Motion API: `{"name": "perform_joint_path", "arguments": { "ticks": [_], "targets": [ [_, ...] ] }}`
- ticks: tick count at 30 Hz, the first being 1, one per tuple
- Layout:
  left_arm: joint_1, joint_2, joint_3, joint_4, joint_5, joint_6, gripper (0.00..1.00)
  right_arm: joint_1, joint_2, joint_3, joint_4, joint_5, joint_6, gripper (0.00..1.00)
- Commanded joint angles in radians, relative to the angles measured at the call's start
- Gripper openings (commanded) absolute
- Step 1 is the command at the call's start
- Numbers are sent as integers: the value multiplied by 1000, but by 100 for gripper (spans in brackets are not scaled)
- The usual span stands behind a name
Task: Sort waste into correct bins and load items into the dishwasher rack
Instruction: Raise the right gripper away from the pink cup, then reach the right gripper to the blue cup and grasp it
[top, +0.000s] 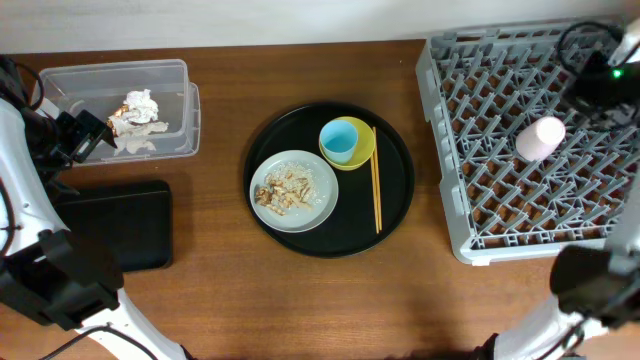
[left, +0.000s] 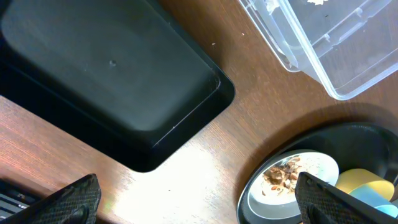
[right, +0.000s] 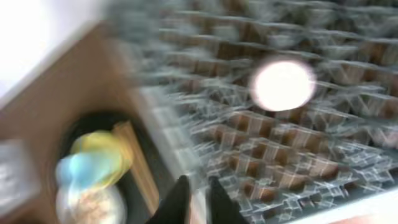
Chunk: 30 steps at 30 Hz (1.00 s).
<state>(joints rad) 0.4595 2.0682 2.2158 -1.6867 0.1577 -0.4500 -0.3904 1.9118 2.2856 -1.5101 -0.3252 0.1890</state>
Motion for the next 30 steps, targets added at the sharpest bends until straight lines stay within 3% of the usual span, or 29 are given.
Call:
{"name": "perform_joint_path", "arguments": {
  "ticks": [1, 2, 5, 9, 14, 19, 30],
  "targets": [
    [2, -36, -4, -1, 3, -8, 99, 80, -59, 5, -13, -258, -115, 61],
    [2, -36, -4, -1, 3, -8, 99, 108, -59, 4, -16, -257, -118, 75],
    [2, -36, -4, -1, 3, -8, 99, 213, -44, 3, -17, -232, -134, 90],
    [2, -36, -4, -1, 3, -8, 99, 390, 10, 3, 12, -126, -133, 91],
    [2, -36, -4, -1, 3, -8, 99, 577, 118, 3, 83, -24, -129, 89],
    [2, -36, -4, -1, 3, -8, 99, 728, 249, 3, 172, 50, -129, 68],
    [2, -36, -4, -1, 3, -8, 99, 974, 447, 3, 277, 460, -49, 59]
  ]
}}
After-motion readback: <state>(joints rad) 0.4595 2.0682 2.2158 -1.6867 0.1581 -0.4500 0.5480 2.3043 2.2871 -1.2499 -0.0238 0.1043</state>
